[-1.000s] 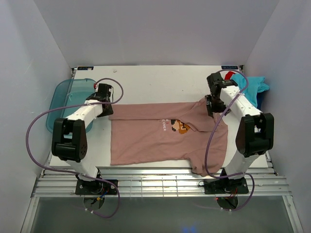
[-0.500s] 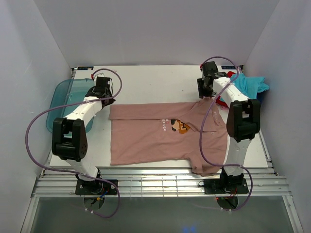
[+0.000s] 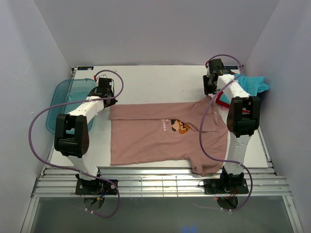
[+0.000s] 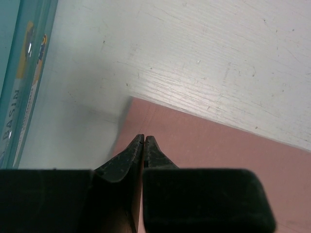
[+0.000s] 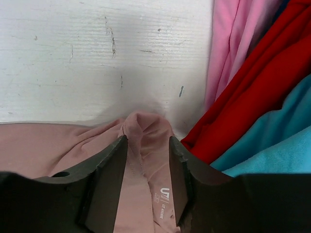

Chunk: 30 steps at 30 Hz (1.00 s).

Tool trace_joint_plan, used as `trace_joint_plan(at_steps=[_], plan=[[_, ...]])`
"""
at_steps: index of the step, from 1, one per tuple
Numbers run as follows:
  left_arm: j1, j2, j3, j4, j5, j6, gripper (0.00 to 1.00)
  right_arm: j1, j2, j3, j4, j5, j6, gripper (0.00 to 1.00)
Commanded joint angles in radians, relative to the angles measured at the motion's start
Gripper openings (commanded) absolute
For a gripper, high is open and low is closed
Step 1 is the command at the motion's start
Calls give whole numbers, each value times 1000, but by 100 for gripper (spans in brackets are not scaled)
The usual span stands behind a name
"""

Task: Fold and stack the t-shirts
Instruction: Fold the tshirt

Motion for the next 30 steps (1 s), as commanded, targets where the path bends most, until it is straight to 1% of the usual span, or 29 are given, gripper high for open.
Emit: trace_joint_plan(at_steps=[1,3,13,17,18,20,22,24,25,28,30], plan=[[-1,-14,32,21,-7,3,15,-8,3,16,-17,-42,1,45],[-1,-14,30,17,-15,6,14,-9,3,8,-23,-53,1,43],[-1,8,6,15,-15,-1,13,-9,-14,-19,-31,-159,7,43],[-1,5,0,14,-21,-1,12,-9,-4,-24,-50,-145,5,42],[-1,3,0,12,-22,2,12,-9,-1,-27,-51,-136,5,41],[-1,2,1,11,-27,3,12,-11,3,-31,-59,-127,4,34],[-1,-1,1,11,-31,6,12,-11,12,-35,-69,-99,5,25],[-1,-1,1,9,-31,6,12,-14,20,-36,-82,-79,7,21],[-1,2,1,9,-31,6,11,-15,22,-36,-82,-75,7,16],[-1,8,0,11,-28,5,11,-26,23,-35,-80,-55,10,10],[-1,12,-3,11,-25,-3,10,-38,26,-16,-80,-43,10,10]])
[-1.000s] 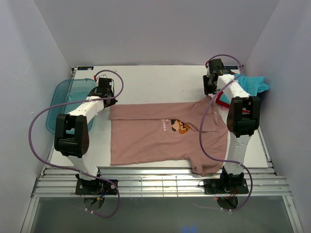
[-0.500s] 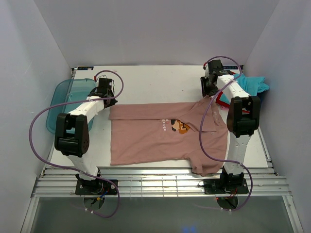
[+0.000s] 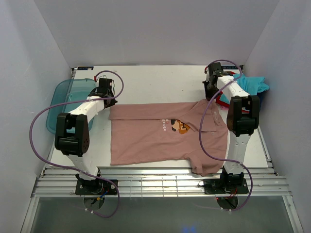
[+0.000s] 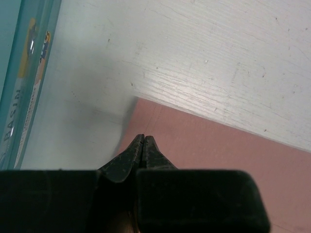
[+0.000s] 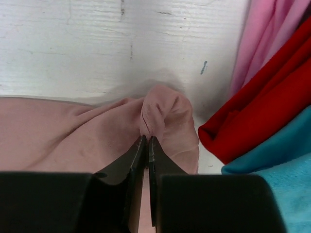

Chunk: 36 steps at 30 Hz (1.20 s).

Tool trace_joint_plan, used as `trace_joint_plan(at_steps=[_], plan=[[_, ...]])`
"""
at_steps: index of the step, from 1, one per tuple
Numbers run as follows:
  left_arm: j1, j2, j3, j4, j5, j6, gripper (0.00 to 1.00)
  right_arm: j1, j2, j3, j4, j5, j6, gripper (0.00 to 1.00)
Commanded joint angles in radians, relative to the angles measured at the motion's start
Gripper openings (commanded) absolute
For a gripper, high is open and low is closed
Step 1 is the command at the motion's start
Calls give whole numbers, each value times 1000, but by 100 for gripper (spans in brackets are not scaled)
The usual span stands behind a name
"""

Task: Fold and stack the t-shirts
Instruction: Fold the tshirt

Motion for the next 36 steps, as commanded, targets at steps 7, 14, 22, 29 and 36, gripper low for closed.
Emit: trace_joint_plan(at_steps=[7,14,22,29,36], plan=[[-1,18,-9,12,8,-24,8,-53,57,118,-25,86,-15,11],[-3,58,-40,48,14,-32,6,-65,134,173,-43,71,-29,10],[-1,147,-28,51,-7,-52,1,-65,201,222,-31,84,-24,9],[0,287,122,11,-70,-52,0,-65,258,281,24,114,-3,9],[14,458,379,-67,-118,-52,0,-65,305,356,99,132,22,11]])
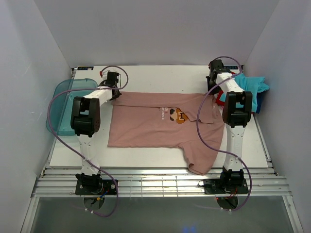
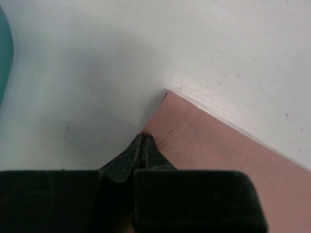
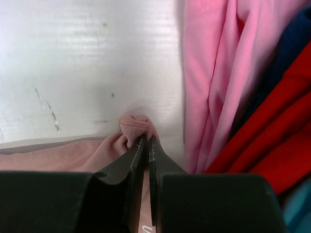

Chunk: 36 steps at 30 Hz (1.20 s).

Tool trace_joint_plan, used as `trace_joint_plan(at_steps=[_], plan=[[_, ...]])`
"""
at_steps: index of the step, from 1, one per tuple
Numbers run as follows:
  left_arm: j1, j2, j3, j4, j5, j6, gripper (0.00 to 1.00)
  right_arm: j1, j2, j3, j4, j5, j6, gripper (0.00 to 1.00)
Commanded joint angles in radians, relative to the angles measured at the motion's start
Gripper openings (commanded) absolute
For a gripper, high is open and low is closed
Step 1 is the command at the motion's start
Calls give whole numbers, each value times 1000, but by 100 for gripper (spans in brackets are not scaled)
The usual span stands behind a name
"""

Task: Fold and stack the t-shirts
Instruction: Fold the tshirt

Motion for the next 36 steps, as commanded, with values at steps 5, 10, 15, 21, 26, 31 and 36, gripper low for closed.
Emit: trace_joint_plan(at_steps=[5,10,15,21,26,31,36], plan=[[20,195,273,-133,-23,9,0,-6,54,94,182,-35,81,14],[18,270,500,-142,-20,33,0,-6,81,198,266,-102,92,24],[18,224,559,-99,14,81,18,-8,-53,145,404,-185,56,66],[18,17,481,79,93,168,73,-5,-374,-123,597,-208,32,74],[9,-191,398,5,130,164,74,21,-611,-275,515,-201,30,75],[-9,-360,51,-174,101,142,72,66,-765,-458,300,-274,105,75],[-11,-547,-223,-306,54,43,72,236,-968,-682,199,-157,141,75]])
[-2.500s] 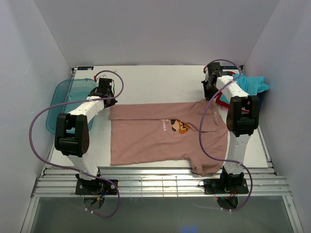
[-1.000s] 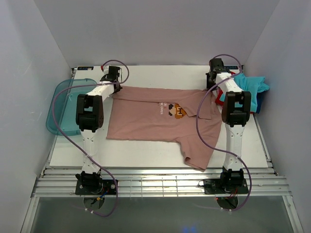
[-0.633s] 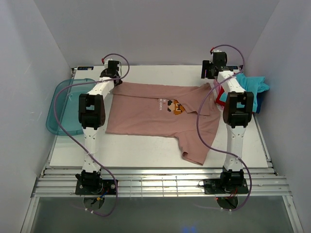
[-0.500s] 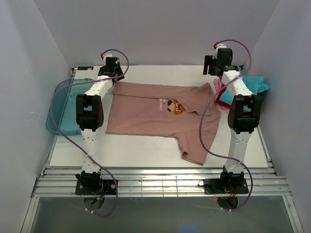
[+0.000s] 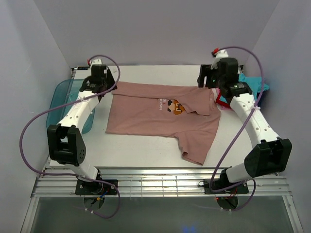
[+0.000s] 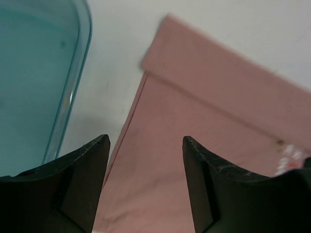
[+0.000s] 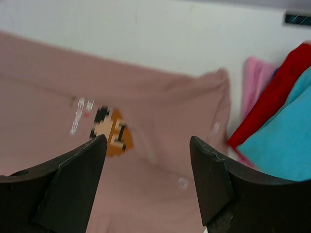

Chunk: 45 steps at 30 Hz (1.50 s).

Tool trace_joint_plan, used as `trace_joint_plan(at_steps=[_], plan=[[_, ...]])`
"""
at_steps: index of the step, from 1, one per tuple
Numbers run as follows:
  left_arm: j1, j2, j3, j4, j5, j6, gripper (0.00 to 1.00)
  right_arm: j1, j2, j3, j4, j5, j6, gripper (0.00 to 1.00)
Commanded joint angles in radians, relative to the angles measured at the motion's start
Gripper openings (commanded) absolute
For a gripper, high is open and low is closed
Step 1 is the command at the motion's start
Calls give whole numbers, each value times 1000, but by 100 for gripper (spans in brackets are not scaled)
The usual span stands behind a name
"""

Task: Fold and stack the t-shirts
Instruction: Fold the tshirt

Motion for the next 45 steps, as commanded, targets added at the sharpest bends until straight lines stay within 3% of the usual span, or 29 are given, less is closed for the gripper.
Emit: trace_joint_plan(at_steps=[1,6,11,17,23,33,45], plan=[[-6,-62,-210,-218,-30,-75,72,118,-67,-144,-194,81,55,75],[-14,-146,-327,-329,-44,-144,72,276,-222,-299,-308,165,214,75],[-14,-203,-433,-336,-52,-172,71,379,-351,-433,-348,188,337,75],[-16,-219,-480,-346,-46,-187,72,484,-359,-511,-447,234,448,74],[-14,-196,-543,-252,-18,-163,71,571,-356,-621,-448,240,563,74],[-16,-170,-585,-103,20,-141,71,608,-370,-663,-490,280,630,73],[-16,-139,-588,-128,3,-155,65,616,-419,-738,-533,296,695,73]])
